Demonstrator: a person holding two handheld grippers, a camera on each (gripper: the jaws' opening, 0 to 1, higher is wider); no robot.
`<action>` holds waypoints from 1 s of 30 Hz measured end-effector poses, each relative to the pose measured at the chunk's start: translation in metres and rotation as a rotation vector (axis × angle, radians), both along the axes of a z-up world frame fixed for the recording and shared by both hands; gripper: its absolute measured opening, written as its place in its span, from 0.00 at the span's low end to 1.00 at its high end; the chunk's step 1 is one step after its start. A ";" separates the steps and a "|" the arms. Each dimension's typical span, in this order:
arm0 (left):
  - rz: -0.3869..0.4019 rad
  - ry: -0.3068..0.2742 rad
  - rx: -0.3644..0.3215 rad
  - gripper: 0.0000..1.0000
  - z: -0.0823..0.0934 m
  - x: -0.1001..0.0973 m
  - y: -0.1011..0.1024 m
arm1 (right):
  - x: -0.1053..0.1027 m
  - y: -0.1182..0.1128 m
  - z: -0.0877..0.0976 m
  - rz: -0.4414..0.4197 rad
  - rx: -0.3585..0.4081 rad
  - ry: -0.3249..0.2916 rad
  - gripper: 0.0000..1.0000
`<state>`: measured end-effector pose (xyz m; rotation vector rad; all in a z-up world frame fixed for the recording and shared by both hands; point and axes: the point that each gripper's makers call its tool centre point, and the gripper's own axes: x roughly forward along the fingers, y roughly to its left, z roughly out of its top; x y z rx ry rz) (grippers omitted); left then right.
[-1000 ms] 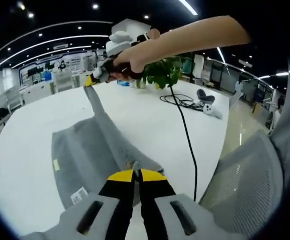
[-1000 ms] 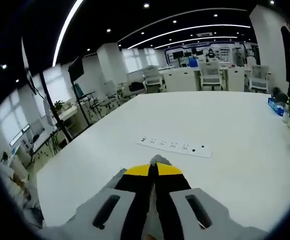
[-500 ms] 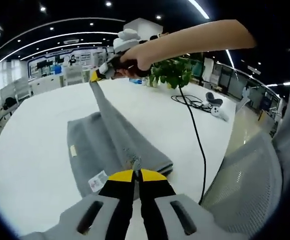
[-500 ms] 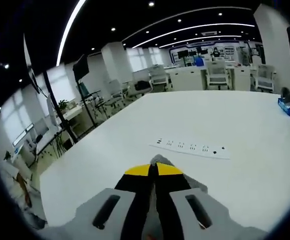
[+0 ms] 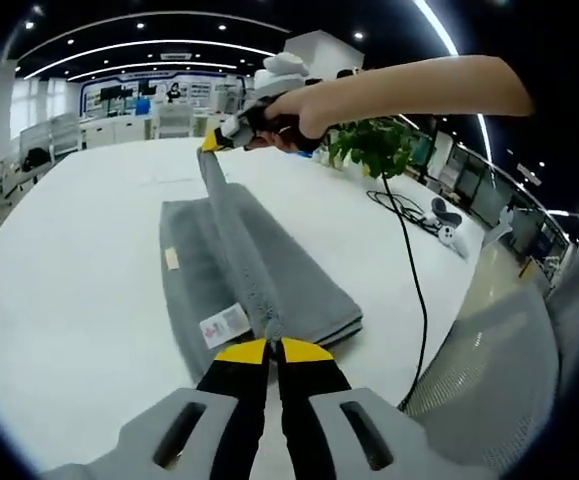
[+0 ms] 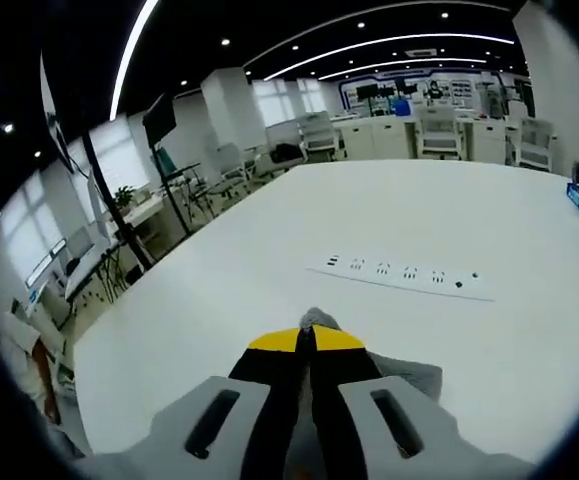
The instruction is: Fold the towel on the table until its edges align and the towel forms a compact rectangular stack.
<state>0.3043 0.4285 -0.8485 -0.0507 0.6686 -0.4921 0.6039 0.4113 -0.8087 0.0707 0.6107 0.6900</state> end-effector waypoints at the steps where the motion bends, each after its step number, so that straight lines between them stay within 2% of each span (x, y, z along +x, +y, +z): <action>1: 0.010 0.006 -0.006 0.03 -0.003 0.000 0.002 | 0.001 0.001 -0.003 -0.003 0.000 0.005 0.00; 7: 0.075 0.061 -0.064 0.03 -0.014 0.000 0.010 | 0.006 0.013 -0.019 -0.006 0.006 0.031 0.00; 11: 0.101 0.091 -0.079 0.03 -0.021 -0.001 0.015 | 0.018 0.019 -0.033 -0.002 0.003 0.045 0.01; 21: 0.172 0.169 -0.135 0.03 -0.048 -0.005 0.028 | 0.015 0.037 -0.062 0.014 -0.026 0.059 0.01; 30: 0.234 0.211 -0.153 0.04 -0.058 -0.006 0.038 | 0.020 0.046 -0.083 0.034 -0.066 0.054 0.02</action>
